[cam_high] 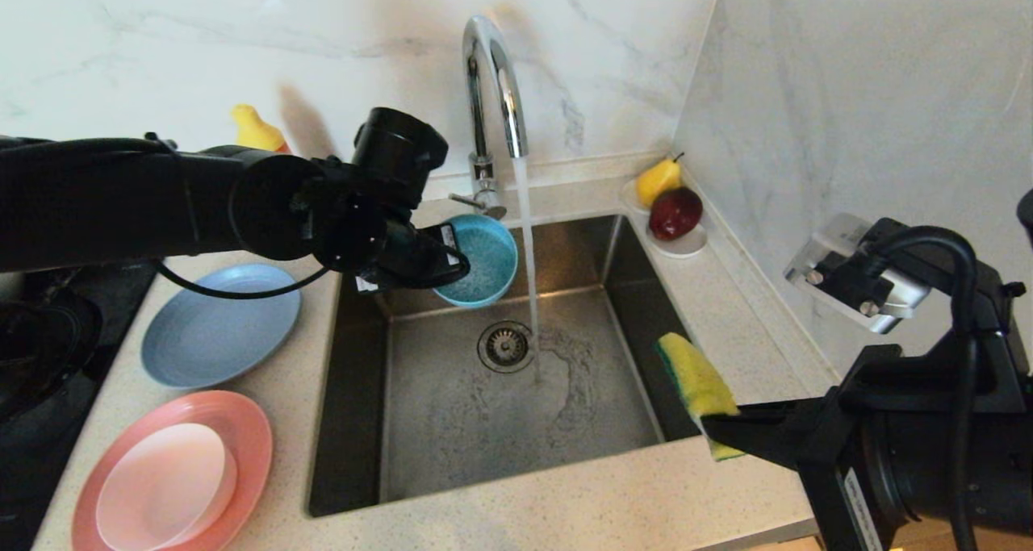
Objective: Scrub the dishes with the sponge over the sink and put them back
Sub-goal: Wash the bowl
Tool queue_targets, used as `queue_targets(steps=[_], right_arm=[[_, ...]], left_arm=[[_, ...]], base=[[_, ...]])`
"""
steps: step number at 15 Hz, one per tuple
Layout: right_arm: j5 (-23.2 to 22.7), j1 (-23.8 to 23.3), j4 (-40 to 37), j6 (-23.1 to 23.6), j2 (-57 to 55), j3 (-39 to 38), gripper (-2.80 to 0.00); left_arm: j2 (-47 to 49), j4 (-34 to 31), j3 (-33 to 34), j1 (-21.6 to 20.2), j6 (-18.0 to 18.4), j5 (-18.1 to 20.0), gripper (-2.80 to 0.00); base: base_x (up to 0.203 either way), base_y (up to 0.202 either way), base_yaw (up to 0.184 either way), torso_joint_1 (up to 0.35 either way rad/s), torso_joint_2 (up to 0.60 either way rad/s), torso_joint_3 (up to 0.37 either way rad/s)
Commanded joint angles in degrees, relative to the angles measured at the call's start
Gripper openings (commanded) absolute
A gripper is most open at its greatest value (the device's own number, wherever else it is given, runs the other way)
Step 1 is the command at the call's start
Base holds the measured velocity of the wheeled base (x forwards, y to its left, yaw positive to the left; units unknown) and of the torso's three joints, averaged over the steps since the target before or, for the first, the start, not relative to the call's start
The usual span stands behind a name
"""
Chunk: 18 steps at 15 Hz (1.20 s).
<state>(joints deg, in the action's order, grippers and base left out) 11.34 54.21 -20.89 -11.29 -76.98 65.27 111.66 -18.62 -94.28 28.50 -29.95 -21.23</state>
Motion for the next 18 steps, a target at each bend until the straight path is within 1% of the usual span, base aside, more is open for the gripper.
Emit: queue_targets(steps=[1, 3, 4, 6, 8, 11, 13, 14, 17, 18], right_arm=[[-1.38, 0.43, -0.1, -1.07, -0.88, 0.01, -2.8], [-3.92, 0.37, -0.11, -2.0, -1.17, 0.11, -2.8], [-4.84, 0.37, -0.11, -2.78, -1.57, 0.07, -2.8], [-5.53, 0.37, -0.11, -3.12, -2.03, -0.14, -2.8], [-6.36, 0.37, -0.11, -4.04, -2.63, 0.02, -2.8], [-7.61, 0.41, -0.11, -4.39, -3.46, 0.11, -2.8], [-8.09, 0.92, -0.11, -4.52, -4.9, 0.31, -2.8], [-8.19, 1.46, -0.11, -4.88, -5.67, 0.43, -2.8], [-9.49, 1.69, -0.2, -5.15, -6.26, 0.39, -2.8], [-9.56, 1.67, -0.2, -5.15, -6.18, 0.14, -2.8]], left_arm=[[-7.62, 7.65, 6.94, -0.11, 2.99, -0.77, -2.8], [-11.64, 14.46, 12.81, -0.13, 6.39, -1.52, -2.8], [-13.53, 18.97, 15.72, -0.13, 7.84, -1.68, -2.8], [-16.45, 27.46, 20.84, -0.14, 11.19, -1.76, -2.8], [-19.22, 37.66, 26.46, -0.12, 16.23, -1.62, -2.8], [-21.94, 47.57, 31.34, -0.1, 23.09, -1.3, -2.8], [-23.74, 56.94, 34.82, -0.08, 27.32, -1.02, -2.8], [-24.86, 59.07, 36.07, -0.11, 28.74, -0.44, -2.8], [-27.28, 62.53, 38.63, -0.11, 29.02, 1.59, -2.8], [-28.71, 65.19, 40.43, -0.11, 29.15, 2.97, -2.8]], base=[[0.0, 0.0, 0.0, 0.0, 0.0, 0.0], [0.0, 0.0, 0.0, 0.0, 0.0, 0.0], [0.0, 0.0, 0.0, 0.0, 0.0, 0.0], [0.0, 0.0, 0.0, 0.0, 0.0, 0.0], [0.0, 0.0, 0.0, 0.0, 0.0, 0.0], [0.0, 0.0, 0.0, 0.0, 0.0, 0.0], [0.0, 0.0, 0.0, 0.0, 0.0, 0.0], [0.0, 0.0, 0.0, 0.0, 0.0, 0.0], [0.0, 0.0, 0.0, 0.0, 0.0, 0.0], [0.0, 0.0, 0.0, 0.0, 0.0, 0.0]])
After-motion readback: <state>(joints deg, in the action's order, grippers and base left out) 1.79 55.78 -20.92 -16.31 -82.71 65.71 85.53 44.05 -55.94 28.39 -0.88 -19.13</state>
